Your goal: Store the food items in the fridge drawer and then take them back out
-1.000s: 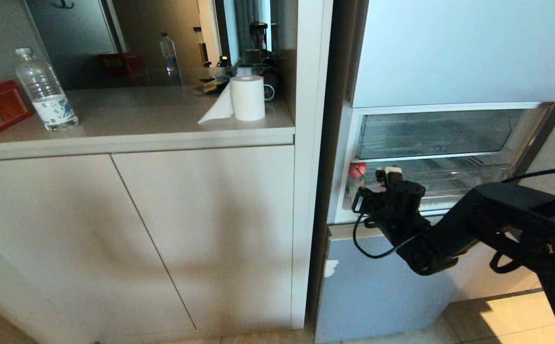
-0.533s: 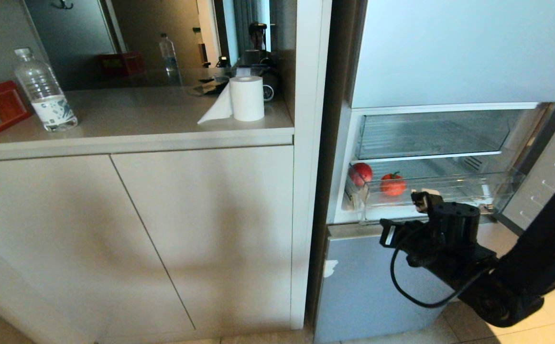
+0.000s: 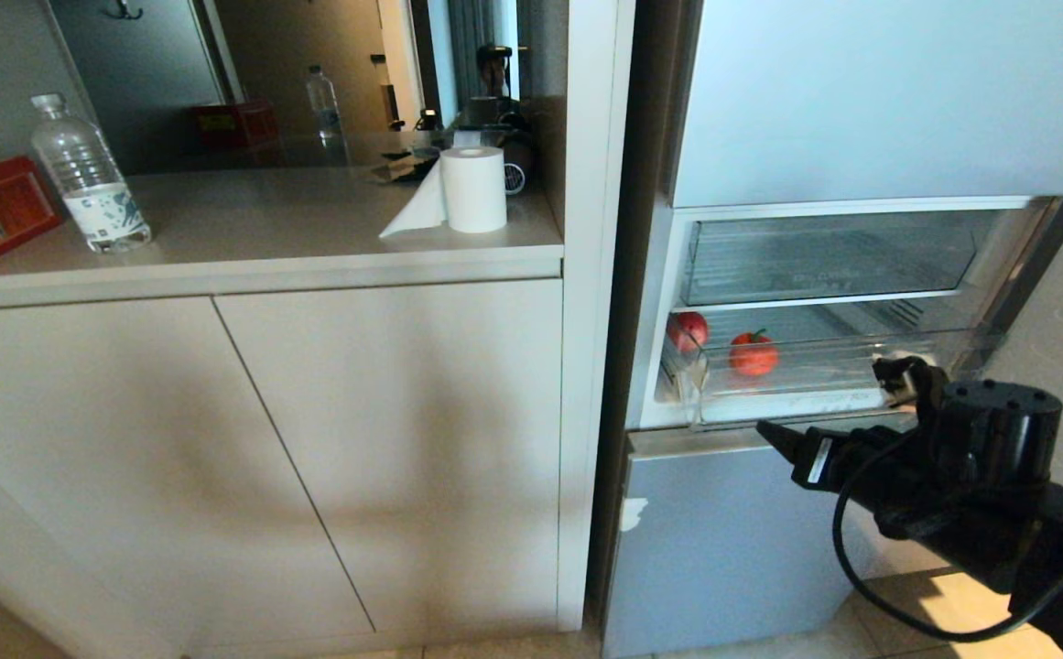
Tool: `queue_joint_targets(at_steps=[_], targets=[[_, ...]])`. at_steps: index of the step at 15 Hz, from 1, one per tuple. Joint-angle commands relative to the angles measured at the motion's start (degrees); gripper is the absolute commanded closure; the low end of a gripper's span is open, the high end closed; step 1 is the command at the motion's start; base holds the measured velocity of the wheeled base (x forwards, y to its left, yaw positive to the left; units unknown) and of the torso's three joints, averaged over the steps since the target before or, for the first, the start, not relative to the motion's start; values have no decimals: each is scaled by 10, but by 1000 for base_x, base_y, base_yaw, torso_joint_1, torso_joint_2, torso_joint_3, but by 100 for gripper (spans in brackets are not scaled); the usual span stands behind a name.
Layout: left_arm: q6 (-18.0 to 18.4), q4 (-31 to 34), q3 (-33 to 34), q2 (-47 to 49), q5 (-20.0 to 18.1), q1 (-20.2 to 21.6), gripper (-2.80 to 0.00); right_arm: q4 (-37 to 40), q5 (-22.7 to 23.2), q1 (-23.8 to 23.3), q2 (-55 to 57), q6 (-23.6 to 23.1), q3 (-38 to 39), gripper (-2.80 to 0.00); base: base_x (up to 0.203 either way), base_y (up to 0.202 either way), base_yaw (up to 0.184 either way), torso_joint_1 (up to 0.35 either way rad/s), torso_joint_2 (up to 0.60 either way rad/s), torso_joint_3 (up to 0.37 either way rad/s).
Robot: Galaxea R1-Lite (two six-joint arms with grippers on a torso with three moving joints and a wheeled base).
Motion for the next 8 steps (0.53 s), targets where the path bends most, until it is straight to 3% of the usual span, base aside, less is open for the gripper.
queue_joint_targets(at_steps=[1,3,8], targets=[[0,0,0,0,0,0,0,152,13,-29,-44,-11,-117,-280,0,0,0,0,0,0],[0,0,0,0,0,0,0,264,33,-55,-25,-28,-224,-280,0,0,0,0,0,0],[0,0,0,0,0,0,0,334,46,-85,143,-70,-439,-280,0,0,0,0,0,0]])
